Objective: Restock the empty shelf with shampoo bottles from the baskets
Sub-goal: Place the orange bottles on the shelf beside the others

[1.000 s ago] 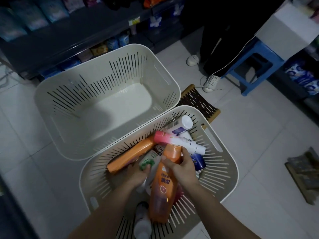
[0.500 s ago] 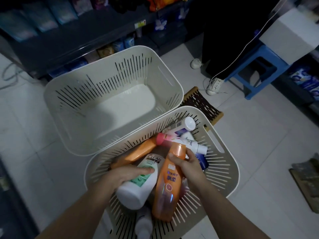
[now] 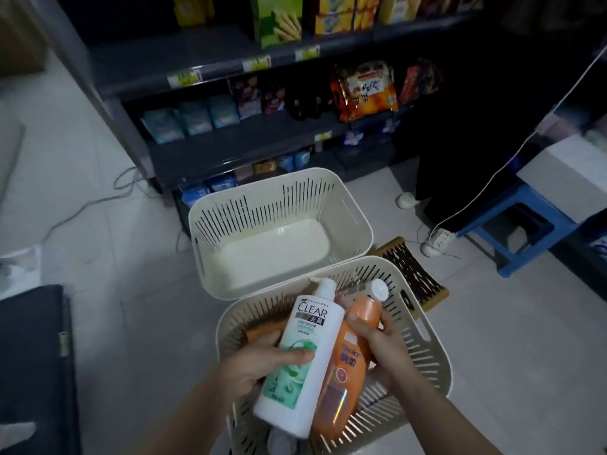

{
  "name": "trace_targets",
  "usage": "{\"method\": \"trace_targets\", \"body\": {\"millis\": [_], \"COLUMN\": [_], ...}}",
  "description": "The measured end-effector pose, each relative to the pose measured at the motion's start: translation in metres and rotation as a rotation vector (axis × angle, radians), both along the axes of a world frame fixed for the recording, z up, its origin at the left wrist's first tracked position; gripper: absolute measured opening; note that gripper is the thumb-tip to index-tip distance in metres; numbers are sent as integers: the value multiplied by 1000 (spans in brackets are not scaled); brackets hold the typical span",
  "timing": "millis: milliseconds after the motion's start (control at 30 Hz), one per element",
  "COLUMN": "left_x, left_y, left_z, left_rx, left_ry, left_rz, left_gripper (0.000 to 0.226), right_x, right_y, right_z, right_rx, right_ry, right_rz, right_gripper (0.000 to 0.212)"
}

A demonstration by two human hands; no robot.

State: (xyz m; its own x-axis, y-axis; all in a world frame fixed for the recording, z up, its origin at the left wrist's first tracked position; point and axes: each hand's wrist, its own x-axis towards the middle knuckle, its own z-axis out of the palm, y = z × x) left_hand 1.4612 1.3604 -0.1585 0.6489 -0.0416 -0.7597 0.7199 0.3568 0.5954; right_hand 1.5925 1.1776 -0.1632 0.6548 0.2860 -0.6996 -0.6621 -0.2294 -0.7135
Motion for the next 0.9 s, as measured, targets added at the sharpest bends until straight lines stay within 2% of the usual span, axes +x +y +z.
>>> {"method": "trace_targets", "body": {"millis": [133, 267, 400, 500, 600, 733, 900], "left_x": [-10, -23, -30, -37, -53, -83, -131], "left_y": [-5, -9, -9, -6, 0, 13, 38], "left_z": [24, 42, 58, 76, 97, 120, 149], "left_rx": [6, 34, 166, 260, 205, 173, 247], "left_ry": [-82, -164, -311, -421, -409, -429, -432], "left_rz": [29, 113, 178, 211, 228, 351, 578], "left_gripper": [68, 60, 69, 64, 66, 52, 72], "right_x": [3, 1, -5, -7, -13, -30, -63], "right_y": [3, 11, 27, 40, 56, 90, 137], "right_z": [25, 51, 76, 91, 109, 135, 165], "right_rx": [55, 108, 146, 172, 216, 276, 357], "right_ry": [-41, -126, -147, -186, -232, -297, -330], "right_rz": [18, 70, 119, 153, 201, 310, 440], "right_gripper": [51, 44, 72, 58, 38, 35, 38]}}
